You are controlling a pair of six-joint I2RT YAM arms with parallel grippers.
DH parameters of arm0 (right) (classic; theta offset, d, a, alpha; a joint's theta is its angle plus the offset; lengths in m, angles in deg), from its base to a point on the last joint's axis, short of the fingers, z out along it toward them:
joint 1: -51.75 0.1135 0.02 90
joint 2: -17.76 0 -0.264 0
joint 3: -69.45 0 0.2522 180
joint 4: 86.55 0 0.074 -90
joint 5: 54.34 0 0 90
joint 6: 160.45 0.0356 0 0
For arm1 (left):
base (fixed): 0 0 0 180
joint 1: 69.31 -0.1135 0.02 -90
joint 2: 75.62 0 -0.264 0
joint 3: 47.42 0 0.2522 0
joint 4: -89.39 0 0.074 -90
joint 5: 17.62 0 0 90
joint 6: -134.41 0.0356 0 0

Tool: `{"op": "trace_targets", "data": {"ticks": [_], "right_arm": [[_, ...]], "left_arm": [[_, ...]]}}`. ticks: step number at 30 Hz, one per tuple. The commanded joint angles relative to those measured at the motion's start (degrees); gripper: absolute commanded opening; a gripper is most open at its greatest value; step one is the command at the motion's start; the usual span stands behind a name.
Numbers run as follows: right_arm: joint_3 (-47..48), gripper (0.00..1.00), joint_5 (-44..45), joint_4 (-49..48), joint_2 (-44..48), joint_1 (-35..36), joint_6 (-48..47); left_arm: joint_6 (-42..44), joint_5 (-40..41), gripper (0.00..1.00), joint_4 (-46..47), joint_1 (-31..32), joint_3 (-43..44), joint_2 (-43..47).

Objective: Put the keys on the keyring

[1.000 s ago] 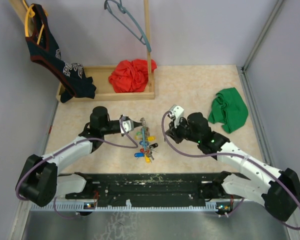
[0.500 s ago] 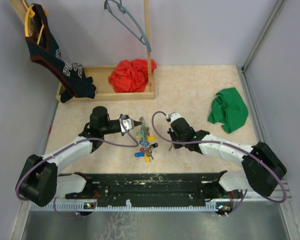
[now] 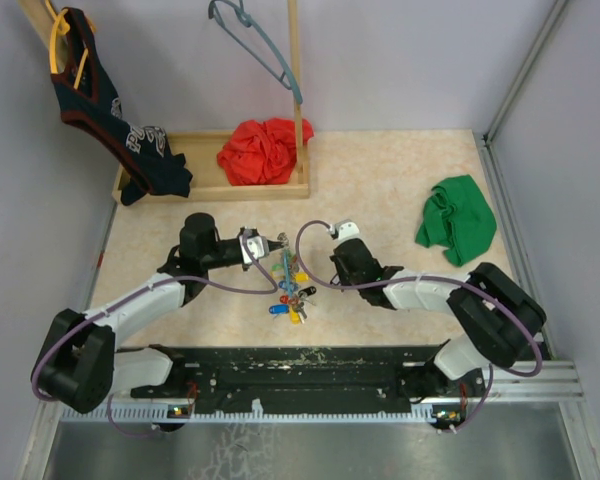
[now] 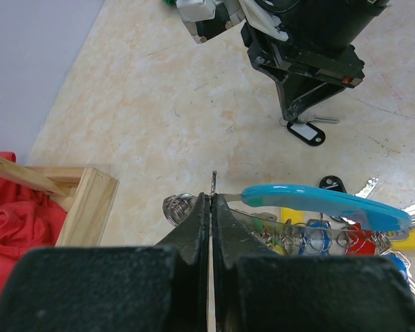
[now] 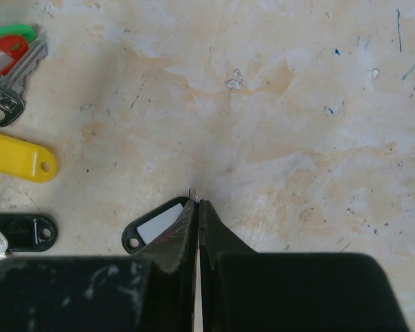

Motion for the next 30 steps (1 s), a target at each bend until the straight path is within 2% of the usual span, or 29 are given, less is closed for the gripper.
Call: {"op": "trace_targets", "data": {"ticks": [1, 6, 12, 20, 24, 30], "right_arm": [[1.5, 0.00, 0.3, 1.2, 0.1, 0.6, 1.8], [6.6, 0.18, -3.2, 11.6, 1.2, 0.0, 0.8], [16.3, 0.37, -14.1, 25.2, -0.5, -5.6, -1.4], [27.5, 0.40, -22.3, 37.0, -6.6, -10.2, -6.2], [29.8, 0.40, -29.9, 38.6, -8.8, -14.3, -6.5], [32.9, 0.40, -35.8, 40.9, -14.1, -17.1, -8.0]], "left_arm": [[-0.2, 0.1, 0.00, 2.6, 0.2, -0.5, 1.2], [-0.2, 0.1, 0.00, 2.6, 0.2, -0.6, 1.5], [-0.3, 0.2, 0.00, 2.6, 0.2, -0.7, 1.9], [-0.3, 0.3, 0.00, 2.5, 0.2, -0.7, 1.8], [-0.4, 0.4, 0.00, 2.5, 0.2, -0.6, 1.8], [-0.4, -0.1, 0.00, 2.2, 0.2, -0.4, 1.4]]}}
